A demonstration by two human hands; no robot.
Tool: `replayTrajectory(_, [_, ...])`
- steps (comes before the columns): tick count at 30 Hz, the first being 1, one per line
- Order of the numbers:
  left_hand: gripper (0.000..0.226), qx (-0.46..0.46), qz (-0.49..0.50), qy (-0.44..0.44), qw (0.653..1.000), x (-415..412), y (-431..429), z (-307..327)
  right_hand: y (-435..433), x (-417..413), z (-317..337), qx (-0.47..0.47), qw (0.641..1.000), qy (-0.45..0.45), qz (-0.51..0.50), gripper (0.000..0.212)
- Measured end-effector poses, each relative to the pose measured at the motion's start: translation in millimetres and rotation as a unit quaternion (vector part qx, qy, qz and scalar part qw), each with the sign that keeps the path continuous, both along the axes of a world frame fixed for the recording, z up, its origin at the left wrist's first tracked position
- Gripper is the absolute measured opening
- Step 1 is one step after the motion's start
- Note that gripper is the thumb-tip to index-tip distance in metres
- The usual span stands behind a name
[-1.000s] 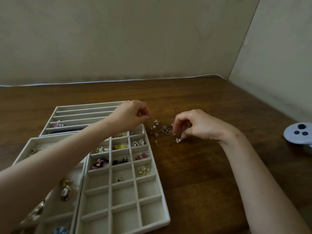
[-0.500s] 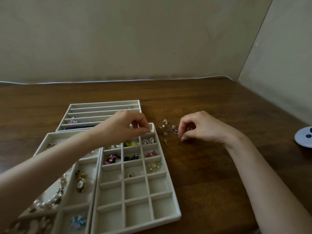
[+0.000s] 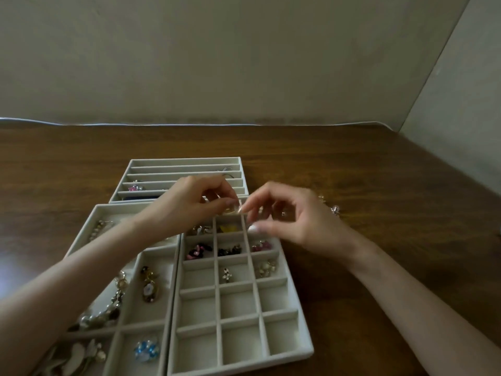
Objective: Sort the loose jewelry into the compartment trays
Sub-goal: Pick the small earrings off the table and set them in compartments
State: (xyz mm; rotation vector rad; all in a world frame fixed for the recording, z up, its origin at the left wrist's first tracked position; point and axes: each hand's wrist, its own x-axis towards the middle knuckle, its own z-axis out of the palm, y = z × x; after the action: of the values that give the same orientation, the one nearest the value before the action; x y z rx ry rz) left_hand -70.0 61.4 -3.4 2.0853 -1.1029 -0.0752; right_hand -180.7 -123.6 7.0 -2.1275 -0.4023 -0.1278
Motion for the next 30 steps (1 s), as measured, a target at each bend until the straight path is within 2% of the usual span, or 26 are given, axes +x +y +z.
replayTrajectory(3, [0.006, 0.000, 0.011, -0.031, 0.999, 0.4, 0.9, -2.9, -17.4, 4.0, -0.8, -0.048, 0.989, -0.078, -0.115, 0.015])
replayTrajectory(6, [0.006, 0.000, 0.008, -0.035, 0.999, 0.9, 2.0, -2.9, -33.4, 9.1, -5.7, -0.112, 0.968, -0.124, -0.187, 0.013])
replayTrajectory(13, [0.007, 0.022, -0.023, -0.043, 0.999, -0.2, 2.1, -4.2, -69.2, 18.1, -10.1, -0.132, 0.945, -0.100, -0.283, 0.009])
replayTrajectory(16, [0.006, 0.026, -0.035, -0.044, 0.998, -0.2, 1.8, -4.6, -74.0, 19.7, -11.6, -0.151, 0.944, -0.073, -0.285, 0.012])
replayTrajectory(20, [0.006, 0.026, -0.036, -0.048, 0.998, 0.8, 1.8, -5.7, -70.1, 21.0, -15.4, -0.178, 0.955, -0.031, -0.237, 0.012])
replayTrajectory(24, [0.006, 0.027, -0.039, -0.054, 0.997, 1.7, 2.1, -6.4, -59.3, 25.4, -24.1, -0.213, 0.959, -0.016, -0.184, 0.012])
replayTrajectory(30, [0.006, 0.025, -0.042, -0.053, 0.997, 2.3, 1.7, -7.0, -55.9, 28.6, -27.7, -0.237, 0.954, -0.024, -0.180, 0.006])
